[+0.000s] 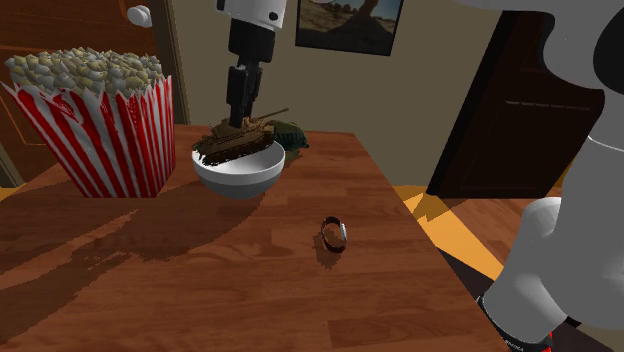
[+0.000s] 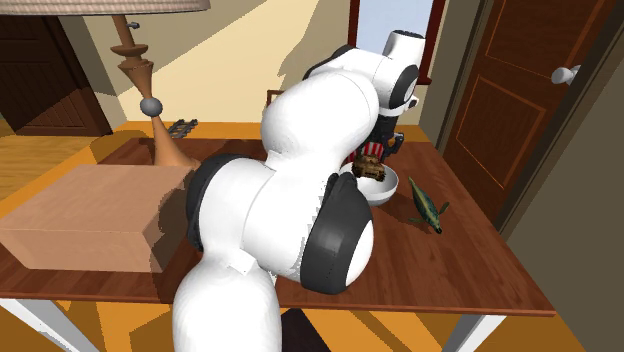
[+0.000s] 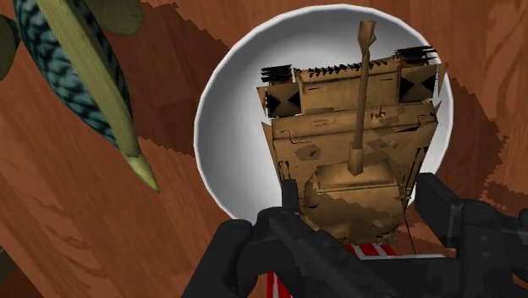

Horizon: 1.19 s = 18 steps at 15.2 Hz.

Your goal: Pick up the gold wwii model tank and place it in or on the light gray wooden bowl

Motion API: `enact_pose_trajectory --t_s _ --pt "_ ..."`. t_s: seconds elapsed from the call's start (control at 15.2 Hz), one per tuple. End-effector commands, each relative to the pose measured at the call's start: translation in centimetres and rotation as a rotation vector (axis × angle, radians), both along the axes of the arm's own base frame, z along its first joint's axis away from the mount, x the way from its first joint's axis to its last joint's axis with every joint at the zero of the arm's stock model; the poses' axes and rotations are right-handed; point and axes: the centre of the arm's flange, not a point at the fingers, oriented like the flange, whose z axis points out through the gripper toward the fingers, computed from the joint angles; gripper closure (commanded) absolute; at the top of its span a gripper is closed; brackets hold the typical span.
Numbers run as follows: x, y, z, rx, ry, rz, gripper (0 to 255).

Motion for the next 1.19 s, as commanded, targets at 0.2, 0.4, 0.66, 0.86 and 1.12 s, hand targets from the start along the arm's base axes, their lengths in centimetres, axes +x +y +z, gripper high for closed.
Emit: enact_pose_trajectory --t_s 0.2,0.4,0.66,0.86,1.12 --pt "0.0 0.0 0.0 0.0 -0.001 0.0 0" --pt "0.0 0.0 0.0 0.0 -0.001 0.0 0" --pt "-0.2 -0.7 3.9 0.0 -0.001 0.0 0" --pt "-0.2 -0.9 4.9 0.0 -0.001 0.0 0" --pt "-0.2 -0.9 4.9 0.0 -0.001 0.0 0"
